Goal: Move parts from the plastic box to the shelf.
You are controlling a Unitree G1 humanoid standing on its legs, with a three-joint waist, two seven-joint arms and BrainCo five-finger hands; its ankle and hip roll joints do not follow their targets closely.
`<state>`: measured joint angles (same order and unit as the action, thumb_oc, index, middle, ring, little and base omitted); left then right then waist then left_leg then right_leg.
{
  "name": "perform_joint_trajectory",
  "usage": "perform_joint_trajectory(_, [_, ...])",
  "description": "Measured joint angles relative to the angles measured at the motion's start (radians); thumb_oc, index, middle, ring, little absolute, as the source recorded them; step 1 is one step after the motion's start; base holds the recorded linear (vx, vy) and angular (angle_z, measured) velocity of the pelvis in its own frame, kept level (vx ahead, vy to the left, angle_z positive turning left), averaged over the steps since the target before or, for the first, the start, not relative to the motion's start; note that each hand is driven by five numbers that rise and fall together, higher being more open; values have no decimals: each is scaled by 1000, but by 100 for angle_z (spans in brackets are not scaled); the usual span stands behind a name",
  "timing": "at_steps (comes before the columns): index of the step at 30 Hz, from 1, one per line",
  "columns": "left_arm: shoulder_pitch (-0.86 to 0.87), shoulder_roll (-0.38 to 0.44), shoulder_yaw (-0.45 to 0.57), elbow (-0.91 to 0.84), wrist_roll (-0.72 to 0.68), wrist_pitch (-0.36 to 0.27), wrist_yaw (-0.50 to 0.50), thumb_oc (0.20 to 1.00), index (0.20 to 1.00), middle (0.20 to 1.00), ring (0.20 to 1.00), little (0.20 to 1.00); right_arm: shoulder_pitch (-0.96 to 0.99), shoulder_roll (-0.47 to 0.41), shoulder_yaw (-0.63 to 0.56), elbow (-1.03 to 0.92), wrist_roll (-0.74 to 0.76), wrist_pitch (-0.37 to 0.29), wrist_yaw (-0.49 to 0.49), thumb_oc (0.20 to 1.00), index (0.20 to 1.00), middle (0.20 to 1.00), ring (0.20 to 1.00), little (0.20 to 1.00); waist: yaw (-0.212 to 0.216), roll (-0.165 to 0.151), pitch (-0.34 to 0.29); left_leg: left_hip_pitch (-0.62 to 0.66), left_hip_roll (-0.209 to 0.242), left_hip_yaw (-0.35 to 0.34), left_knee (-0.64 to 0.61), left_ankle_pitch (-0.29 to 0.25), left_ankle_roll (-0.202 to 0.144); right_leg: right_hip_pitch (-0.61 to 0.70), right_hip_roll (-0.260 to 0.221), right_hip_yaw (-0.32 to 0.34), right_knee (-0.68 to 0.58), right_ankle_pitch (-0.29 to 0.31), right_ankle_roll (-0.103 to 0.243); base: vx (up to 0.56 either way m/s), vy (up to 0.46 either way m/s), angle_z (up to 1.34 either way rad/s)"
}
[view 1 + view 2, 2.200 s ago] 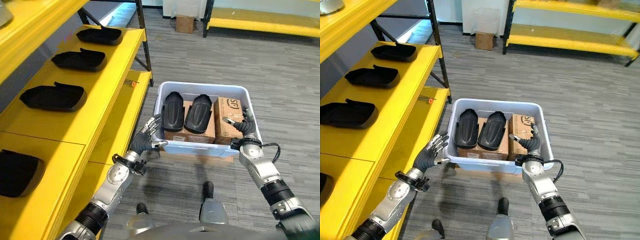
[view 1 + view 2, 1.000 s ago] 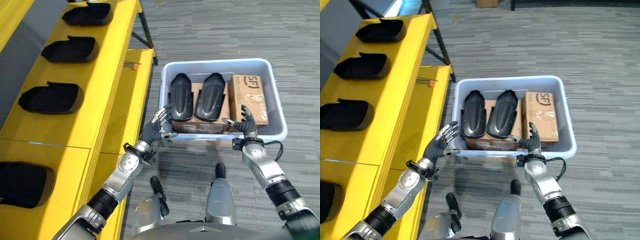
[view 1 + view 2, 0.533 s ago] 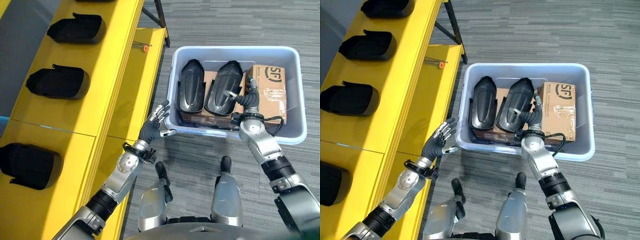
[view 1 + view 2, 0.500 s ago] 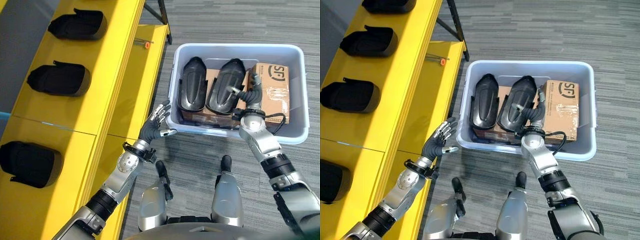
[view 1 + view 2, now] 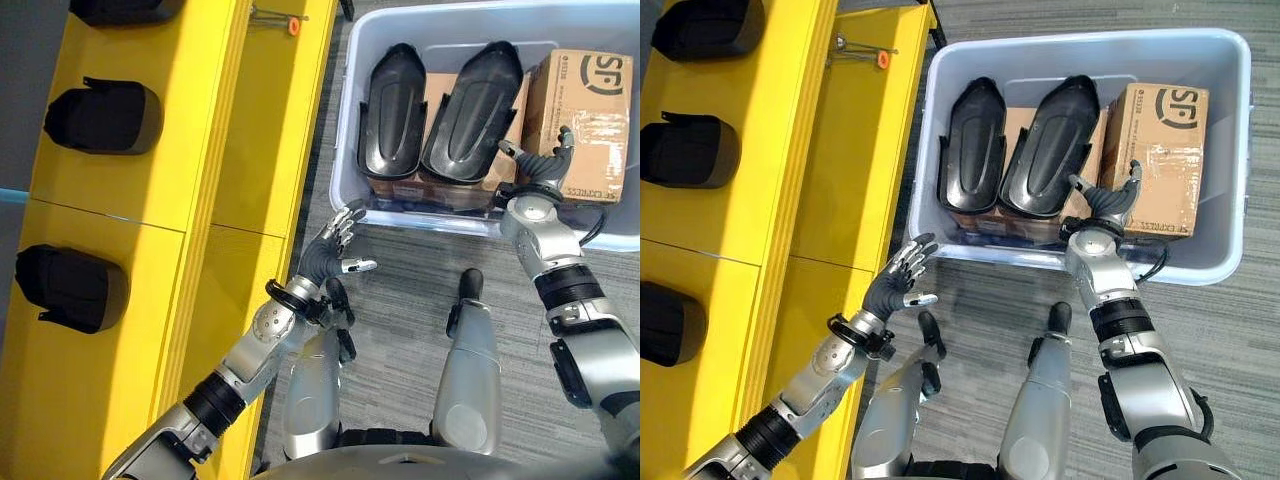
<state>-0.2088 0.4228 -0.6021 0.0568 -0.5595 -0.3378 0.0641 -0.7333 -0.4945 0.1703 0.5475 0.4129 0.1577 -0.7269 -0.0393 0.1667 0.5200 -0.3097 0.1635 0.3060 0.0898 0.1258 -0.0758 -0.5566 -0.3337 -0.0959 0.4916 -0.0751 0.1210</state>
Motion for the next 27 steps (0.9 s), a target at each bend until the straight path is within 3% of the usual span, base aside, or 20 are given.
perform_joint_trajectory(6, [-12,-1,29,-39,1,2,71,1000,1000,1000,1000,1000,4,1,19,-22,-3,-6,10,1000,1000,1000,1000,1000,8,0,0,-77,-2,-17,30,-2,-2,-58,-3,3,18,1,0,-3,17,6])
perform_joint_trajectory(14, [-18,-3,46,-48,-42,10,73,1000,1000,1000,1000,1000,16,1,25,-22,-4,-14,-16,1000,1000,1000,1000,1000,59,-3,2,-165,-1,-52,118,-34,1,-95,-14,-7,35,2,-3,-13,7,9])
perform_joint_trajectory(27, [-11,5,88,-85,-40,35,108,1000,1000,1000,1000,1000,-23,-1,-37,30,4,-35,-77,1000,1000,1000,1000,1000,74,-6,4,-278,5,-94,212,-60,7,-148,-18,-21,51,2,-8,3,5,5])
